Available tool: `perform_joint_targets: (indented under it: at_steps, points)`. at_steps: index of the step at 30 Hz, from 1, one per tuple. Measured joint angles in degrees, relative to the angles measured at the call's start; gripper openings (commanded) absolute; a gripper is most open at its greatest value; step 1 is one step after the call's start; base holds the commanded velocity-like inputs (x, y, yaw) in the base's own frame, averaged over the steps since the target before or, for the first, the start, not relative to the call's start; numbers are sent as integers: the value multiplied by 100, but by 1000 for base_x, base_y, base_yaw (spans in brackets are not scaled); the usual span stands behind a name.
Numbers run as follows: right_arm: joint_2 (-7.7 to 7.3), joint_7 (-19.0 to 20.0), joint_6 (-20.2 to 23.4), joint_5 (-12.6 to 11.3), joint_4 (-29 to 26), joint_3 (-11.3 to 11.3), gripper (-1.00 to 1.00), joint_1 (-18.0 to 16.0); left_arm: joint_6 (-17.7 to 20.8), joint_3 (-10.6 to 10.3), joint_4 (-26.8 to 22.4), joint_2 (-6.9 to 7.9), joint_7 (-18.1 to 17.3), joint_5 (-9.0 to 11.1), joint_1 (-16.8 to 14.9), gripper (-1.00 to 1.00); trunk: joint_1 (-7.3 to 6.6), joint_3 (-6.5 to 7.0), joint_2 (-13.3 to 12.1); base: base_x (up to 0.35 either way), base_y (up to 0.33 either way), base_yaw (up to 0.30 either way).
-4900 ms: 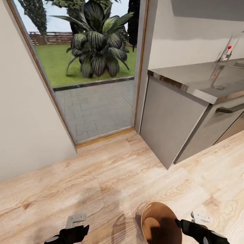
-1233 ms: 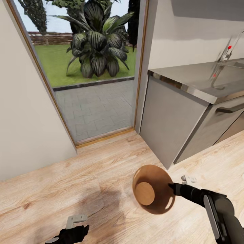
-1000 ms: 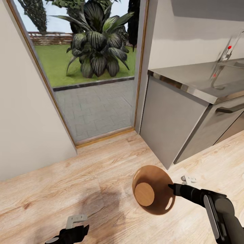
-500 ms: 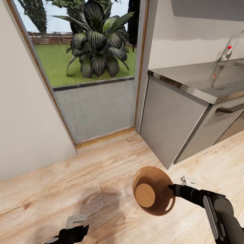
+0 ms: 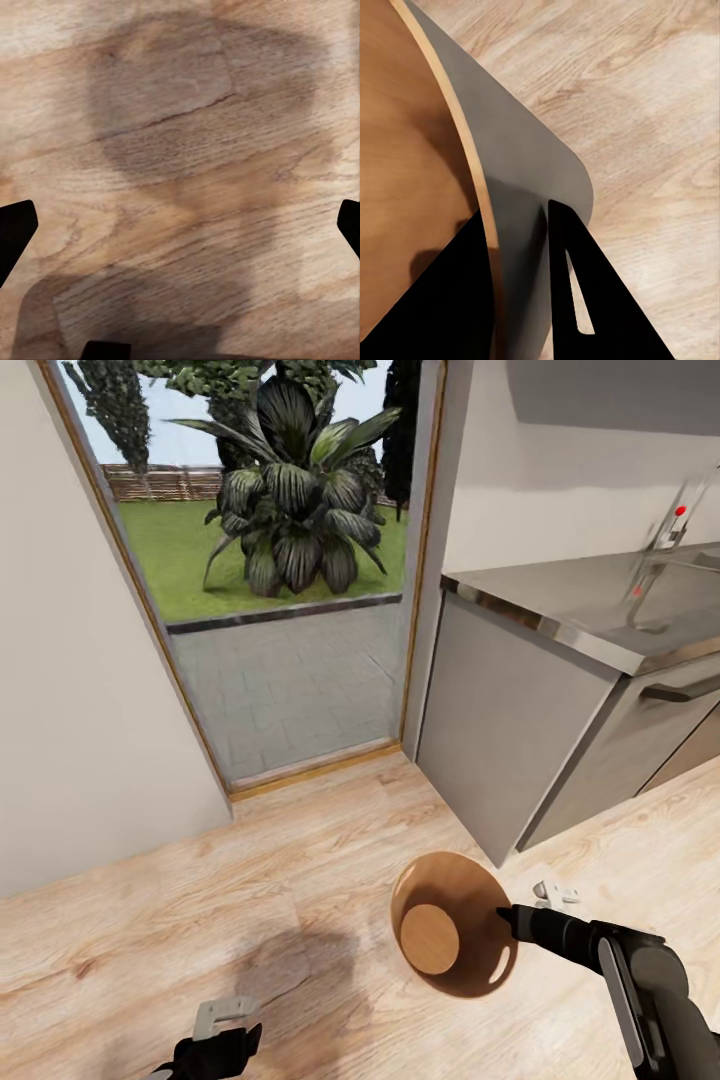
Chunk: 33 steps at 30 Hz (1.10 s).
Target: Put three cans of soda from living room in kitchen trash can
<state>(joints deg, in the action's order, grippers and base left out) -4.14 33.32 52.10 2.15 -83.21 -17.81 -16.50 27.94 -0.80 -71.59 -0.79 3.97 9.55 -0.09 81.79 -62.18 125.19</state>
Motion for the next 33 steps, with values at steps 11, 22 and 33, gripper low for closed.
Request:
perform_joint_targets:
  at_steps: [11,22,33]
  points:
    - [9,10,20,-24,8,7,-100,-1,23,-4,-4,8,-10,11,0,100,0,101,0,0,0,95]
    - [3,20,61,-15,3,3,-100,-1,19,-6,-4,9,-10,12,0,100,0,202,0,0,0,96]
    - [0,28,66,-15,1,3,-100,-1,19,-7,4,9,-10,21,0,100,0,303,0,0,0,87]
